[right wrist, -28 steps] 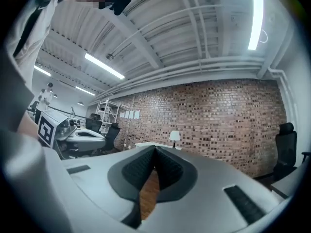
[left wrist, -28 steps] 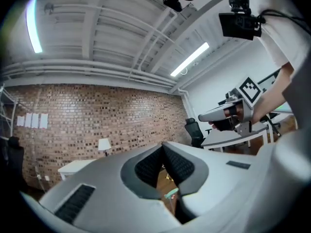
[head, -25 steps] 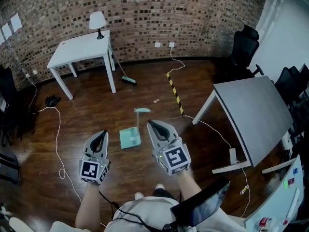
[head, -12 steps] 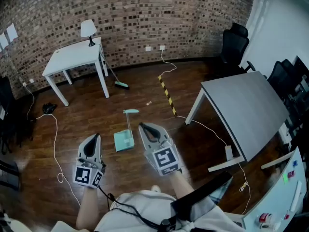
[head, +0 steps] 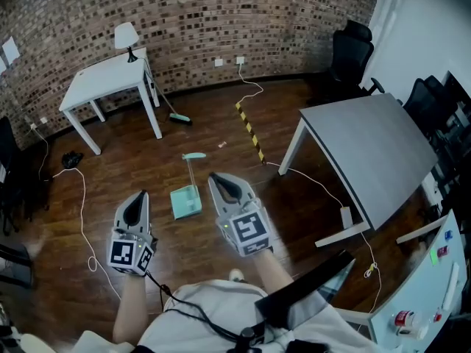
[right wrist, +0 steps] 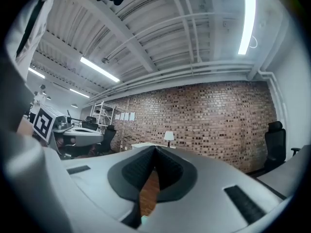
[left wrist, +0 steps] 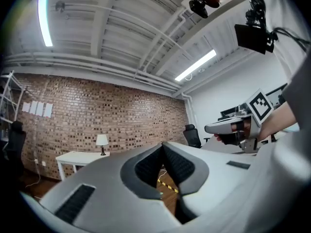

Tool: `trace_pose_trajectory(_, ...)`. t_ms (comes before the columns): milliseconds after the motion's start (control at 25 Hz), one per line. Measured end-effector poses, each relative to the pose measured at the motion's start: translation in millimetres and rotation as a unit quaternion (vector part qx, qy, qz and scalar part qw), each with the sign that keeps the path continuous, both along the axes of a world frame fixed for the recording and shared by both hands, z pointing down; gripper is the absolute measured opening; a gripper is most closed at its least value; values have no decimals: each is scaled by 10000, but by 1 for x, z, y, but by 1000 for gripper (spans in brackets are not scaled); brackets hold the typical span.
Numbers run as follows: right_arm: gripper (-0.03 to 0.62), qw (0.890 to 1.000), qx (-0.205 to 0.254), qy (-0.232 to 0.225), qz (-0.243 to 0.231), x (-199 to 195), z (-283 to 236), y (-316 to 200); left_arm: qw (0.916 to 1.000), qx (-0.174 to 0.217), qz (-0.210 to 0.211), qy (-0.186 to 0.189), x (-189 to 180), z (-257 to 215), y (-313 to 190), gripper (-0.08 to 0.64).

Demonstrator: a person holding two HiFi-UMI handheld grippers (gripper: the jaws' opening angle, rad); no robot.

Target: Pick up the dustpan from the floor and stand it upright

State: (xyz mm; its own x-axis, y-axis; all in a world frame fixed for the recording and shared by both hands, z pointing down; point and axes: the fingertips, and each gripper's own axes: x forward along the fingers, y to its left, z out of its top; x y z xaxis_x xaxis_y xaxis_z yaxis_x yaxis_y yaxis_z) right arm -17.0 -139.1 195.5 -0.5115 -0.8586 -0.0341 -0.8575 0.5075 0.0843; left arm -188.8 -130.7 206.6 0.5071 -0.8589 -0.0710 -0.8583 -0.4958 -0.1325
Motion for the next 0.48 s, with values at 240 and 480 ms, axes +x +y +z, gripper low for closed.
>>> trace_pose_trajectory(240,-15,9992,-370,-93,144,-11,14,21,9991,-331,111,-238,-11,18,26,3)
trace_pose_trajectory(480,-15,9975,-580,-39,404,-6,35,48,9966,-643,415,-311,-11,60,46,3)
